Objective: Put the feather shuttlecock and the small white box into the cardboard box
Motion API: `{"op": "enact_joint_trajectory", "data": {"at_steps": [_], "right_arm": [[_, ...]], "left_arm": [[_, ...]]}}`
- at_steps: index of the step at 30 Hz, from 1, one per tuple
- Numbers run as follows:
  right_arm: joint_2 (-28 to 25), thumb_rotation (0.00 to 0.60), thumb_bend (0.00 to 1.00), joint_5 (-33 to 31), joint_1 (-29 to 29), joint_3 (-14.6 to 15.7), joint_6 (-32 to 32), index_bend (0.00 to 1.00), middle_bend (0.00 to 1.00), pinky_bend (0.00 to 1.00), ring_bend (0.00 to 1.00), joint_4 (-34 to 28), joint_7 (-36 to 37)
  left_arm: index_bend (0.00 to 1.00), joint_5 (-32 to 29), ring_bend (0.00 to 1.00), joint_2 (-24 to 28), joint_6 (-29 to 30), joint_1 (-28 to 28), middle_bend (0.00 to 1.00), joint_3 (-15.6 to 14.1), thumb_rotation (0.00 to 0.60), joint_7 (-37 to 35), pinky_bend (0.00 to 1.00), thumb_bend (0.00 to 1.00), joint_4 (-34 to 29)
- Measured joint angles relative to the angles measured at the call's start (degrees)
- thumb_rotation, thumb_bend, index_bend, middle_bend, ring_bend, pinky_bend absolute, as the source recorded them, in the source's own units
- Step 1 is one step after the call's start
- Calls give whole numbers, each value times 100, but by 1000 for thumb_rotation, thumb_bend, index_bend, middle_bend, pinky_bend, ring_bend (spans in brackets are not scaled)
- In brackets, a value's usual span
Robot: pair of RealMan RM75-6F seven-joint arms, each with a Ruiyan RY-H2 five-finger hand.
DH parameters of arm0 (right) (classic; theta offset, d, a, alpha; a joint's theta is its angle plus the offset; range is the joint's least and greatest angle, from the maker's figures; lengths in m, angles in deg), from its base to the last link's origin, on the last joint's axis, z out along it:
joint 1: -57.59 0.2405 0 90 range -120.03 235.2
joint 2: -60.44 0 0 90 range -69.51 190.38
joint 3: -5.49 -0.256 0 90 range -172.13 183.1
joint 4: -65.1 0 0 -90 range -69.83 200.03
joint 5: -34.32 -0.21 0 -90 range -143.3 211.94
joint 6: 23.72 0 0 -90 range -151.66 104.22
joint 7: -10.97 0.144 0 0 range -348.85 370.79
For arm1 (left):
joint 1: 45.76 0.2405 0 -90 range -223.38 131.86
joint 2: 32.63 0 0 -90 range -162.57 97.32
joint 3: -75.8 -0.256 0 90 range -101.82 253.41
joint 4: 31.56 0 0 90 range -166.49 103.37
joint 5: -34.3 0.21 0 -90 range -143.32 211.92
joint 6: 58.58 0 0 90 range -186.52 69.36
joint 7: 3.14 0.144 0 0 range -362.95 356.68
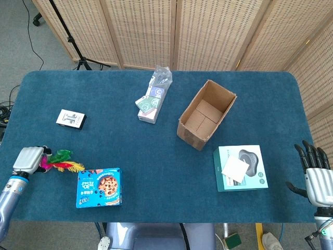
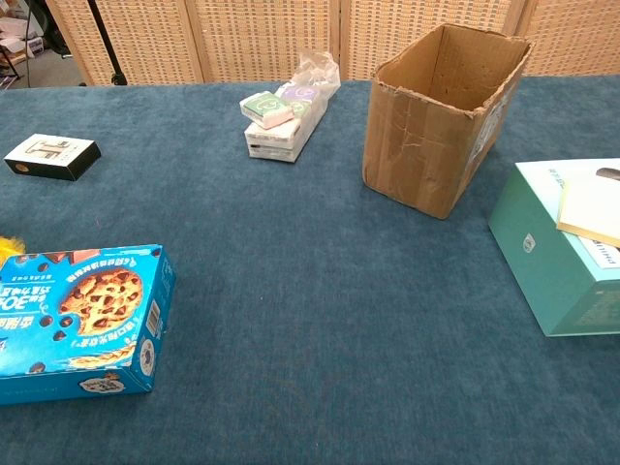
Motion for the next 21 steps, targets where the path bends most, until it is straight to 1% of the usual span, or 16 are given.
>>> {"op": "enact_joint_trajectory", "data": {"at_steps": [13,19,21], "right_arm": [[-55,600,0,-56,-5,-17,26,0,0,0,0,-38,74],[-86,600,0,-86,-6,-29,41,0,0,0,0,-58,122],[-99,600,0,-110,-5,-38,57,0,0,0,0,-64,149]], "left_arm": [[691,35,467,433,414,92,534,60,600,148,587,553,-725],[693,55,467,625,641,89,534,142,600,382,587,575,-1128],[693,73,467,702,718,64,534,185,600,517,587,577,-1356]]}}
